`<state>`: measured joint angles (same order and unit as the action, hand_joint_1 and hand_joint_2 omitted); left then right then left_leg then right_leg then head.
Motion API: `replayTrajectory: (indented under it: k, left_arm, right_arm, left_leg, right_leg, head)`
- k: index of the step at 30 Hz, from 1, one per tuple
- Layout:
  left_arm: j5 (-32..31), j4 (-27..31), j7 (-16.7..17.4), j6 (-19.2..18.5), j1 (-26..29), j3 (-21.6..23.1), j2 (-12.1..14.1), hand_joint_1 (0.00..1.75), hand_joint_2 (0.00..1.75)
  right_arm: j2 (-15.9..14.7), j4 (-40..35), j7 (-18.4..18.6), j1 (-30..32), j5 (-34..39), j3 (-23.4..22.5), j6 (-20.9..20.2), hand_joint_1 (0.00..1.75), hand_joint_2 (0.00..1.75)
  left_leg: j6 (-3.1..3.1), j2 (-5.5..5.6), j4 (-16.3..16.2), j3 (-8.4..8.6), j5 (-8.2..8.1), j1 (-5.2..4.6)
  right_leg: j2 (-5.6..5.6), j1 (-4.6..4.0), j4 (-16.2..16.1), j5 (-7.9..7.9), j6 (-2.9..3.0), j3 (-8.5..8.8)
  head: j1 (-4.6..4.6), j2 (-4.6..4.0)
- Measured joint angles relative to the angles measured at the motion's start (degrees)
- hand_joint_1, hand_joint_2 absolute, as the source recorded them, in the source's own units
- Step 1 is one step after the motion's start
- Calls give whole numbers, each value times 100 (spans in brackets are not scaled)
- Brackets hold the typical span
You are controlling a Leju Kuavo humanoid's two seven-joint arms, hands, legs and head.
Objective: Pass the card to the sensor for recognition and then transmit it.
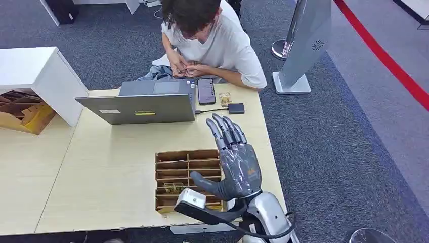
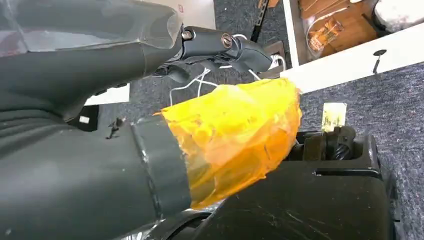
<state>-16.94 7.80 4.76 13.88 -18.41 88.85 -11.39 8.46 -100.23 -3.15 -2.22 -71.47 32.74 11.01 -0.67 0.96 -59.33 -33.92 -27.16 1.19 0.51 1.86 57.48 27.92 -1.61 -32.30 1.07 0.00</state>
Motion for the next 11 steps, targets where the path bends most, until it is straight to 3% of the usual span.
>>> replayTrajectory:
  k: [5,11]
  left_arm:
    - [61,0,53,55,1,0,9,0,0]
    - [208,0,105,221,13,-4,35,0,0]
  right_arm:
    - [-11,-574,-175,217,184,2,79,0,0]
    - [-48,-1288,-632,658,1415,-149,-98,0,0]
  left_leg:
    - [0,0,0,0,0,0]
    - [0,1,0,-1,-1,0]
  right_leg:
    - [0,0,0,0,0,-1]
    - [-1,0,0,1,-1,-1]
  head:
    - [0,0]
    - [2,0]
